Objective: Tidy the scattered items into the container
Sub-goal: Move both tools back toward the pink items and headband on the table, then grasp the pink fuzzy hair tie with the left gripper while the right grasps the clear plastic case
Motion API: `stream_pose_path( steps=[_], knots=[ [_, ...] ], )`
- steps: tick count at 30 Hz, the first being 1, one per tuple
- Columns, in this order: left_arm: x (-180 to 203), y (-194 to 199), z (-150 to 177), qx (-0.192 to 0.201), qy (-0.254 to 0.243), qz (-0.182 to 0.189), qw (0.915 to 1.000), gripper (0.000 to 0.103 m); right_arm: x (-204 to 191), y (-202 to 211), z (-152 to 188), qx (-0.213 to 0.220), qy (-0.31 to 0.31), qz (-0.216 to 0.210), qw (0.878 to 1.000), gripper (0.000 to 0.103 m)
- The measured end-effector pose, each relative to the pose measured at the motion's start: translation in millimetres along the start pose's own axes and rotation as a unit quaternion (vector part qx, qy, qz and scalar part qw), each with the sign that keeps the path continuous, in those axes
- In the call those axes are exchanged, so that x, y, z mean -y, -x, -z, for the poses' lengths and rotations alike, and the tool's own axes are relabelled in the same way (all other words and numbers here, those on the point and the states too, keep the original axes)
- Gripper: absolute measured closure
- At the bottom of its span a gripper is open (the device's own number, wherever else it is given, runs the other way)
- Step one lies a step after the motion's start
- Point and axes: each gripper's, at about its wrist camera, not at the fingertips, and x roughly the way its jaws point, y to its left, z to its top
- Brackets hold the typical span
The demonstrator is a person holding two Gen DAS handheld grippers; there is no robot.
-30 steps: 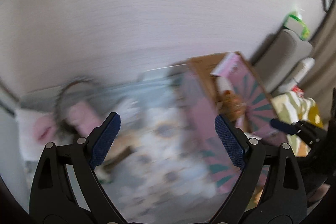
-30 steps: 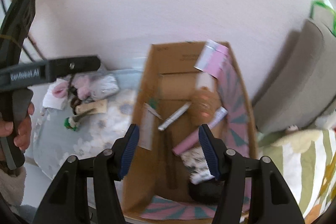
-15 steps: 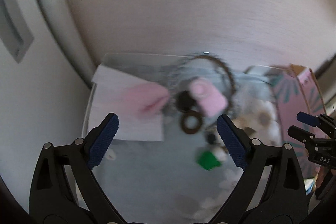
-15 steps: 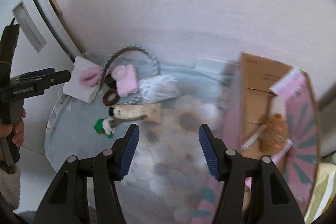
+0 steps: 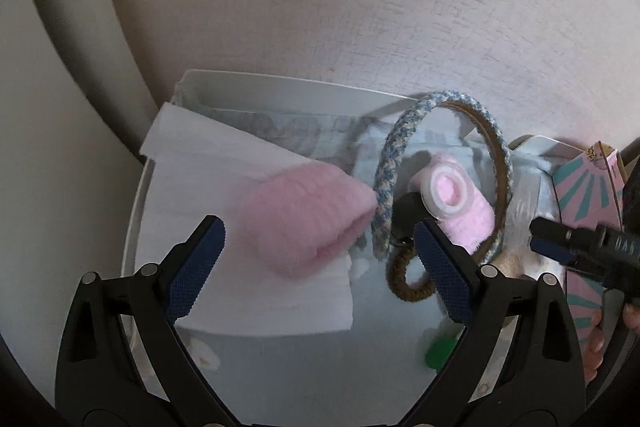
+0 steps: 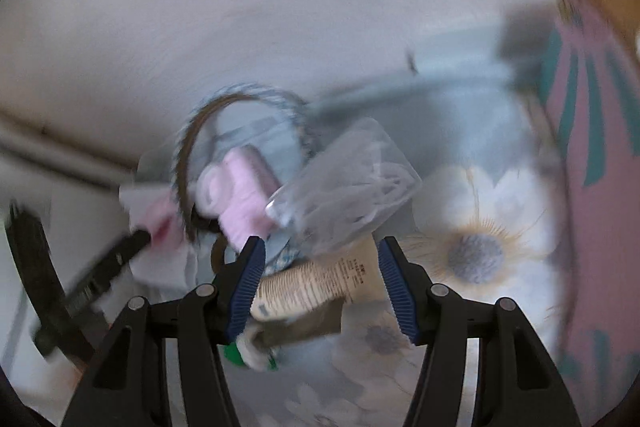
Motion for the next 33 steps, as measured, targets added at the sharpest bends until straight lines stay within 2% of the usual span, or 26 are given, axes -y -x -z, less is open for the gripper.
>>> stream_pose_path(
  steps=[3, 5, 10, 15, 17, 18, 19, 21, 26, 33],
  knots=[
    [-3, -6, -4, -0.004, 0.008, 0.007, 0.9999, 0.008, 17, -5, -2, 0.014, -0.098, -0.044, 0.994, 0.047],
    [-6, -10, -6, -0.009, 0.017, 0.014, 0.9997, 0.008, 24, -10, -4, 0.015, -0.142, -0.056, 0.988, 0.044],
    [-13, -21, -8, -0.018, 0.038, 0.026, 0.9988, 0.008, 24, -17, -8, 0.033, -0.182, -0.042, 0.982, 0.043],
    [-20, -27, -5, -0.018, 0.054, 0.042, 0.9975, 0.010, 10, -23, -11, 0.047, -0.165, -0.009, 0.985, 0.042],
    [-21, -26, -1, -0.010, 0.051, 0.045, 0.9976, 0.023, 1, -25, -11, 0.053, -0.139, 0.009, 0.989, 0.042],
    [-21, -26, 1, -0.010, 0.046, 0.043, 0.9980, 0.042, -2, -26, -9, 0.055, -0.129, 0.013, 0.990, 0.042],
    [-21, -27, 2, -0.013, 0.042, 0.041, 0.9982, 0.050, -5, -27, -7, 0.059, -0.117, 0.019, 0.991, 0.042],
    [-21, -28, 6, -0.011, 0.038, 0.046, 0.9981, 0.051, -9, -27, -4, 0.063, -0.100, 0.026, 0.993, 0.043],
    [-18, -17, 12, 0.010, 0.023, 0.046, 0.9986, 0.068, -12, -27, 3, 0.070, -0.076, 0.025, 0.994, 0.047],
    [-16, 24, 8, 0.043, 0.026, 0.063, 0.9967, 0.072, -31, -5, 14, 0.105, -0.020, 0.017, 0.994, 0.049]
  ],
)
